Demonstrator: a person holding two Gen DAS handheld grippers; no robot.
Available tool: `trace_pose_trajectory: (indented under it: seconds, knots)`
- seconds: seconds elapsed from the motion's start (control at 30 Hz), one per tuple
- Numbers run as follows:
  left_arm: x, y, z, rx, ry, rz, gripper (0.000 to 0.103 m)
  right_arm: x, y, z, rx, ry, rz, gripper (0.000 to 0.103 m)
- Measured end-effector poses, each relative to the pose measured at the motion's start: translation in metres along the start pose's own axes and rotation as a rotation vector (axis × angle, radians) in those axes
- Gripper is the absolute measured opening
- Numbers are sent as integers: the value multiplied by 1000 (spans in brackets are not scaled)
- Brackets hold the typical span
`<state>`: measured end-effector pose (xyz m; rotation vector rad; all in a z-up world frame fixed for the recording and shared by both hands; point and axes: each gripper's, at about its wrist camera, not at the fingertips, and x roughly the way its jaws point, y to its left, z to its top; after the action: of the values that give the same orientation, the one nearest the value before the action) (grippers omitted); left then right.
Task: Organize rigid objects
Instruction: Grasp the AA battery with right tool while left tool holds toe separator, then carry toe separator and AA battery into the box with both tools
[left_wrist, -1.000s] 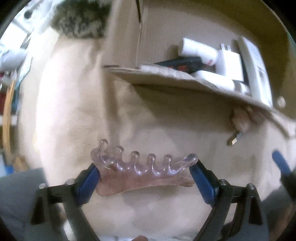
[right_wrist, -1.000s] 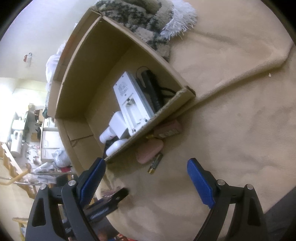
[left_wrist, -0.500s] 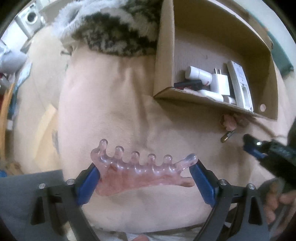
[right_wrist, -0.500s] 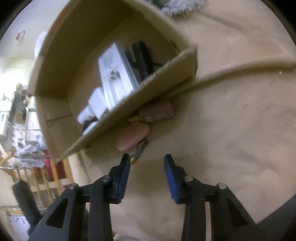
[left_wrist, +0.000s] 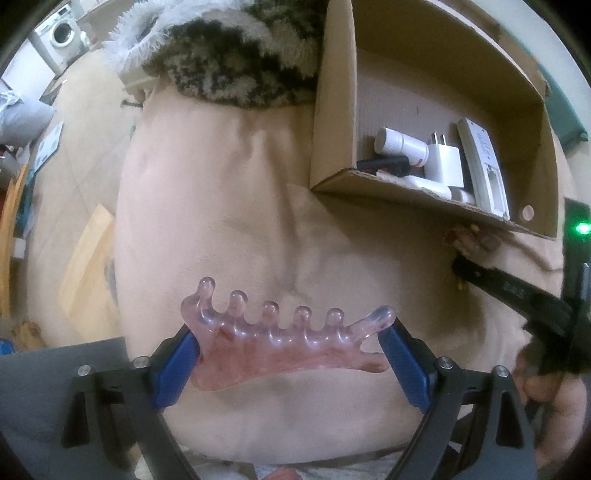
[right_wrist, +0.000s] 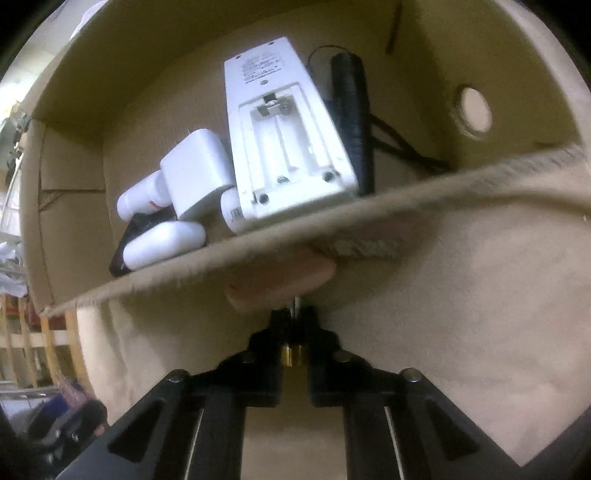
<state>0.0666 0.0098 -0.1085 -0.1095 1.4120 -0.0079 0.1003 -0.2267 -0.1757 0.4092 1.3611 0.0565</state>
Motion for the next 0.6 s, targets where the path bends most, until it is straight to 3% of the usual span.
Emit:
trace_pose_trajectory:
  seconds: [0.23, 0.47, 0.6]
  knots:
    - [-12, -1, -3, 5, -20, -12, 92, -40, -7, -25, -1, -20, 56, 11]
    - [-23, -2, -4, 23, -64, 10, 92, -85, -8, -32, -62, -99, 125, 11]
    - [-47, -5, -6, 16, -146, -1, 92, -116, -8, -30, -90, -152, 167, 11]
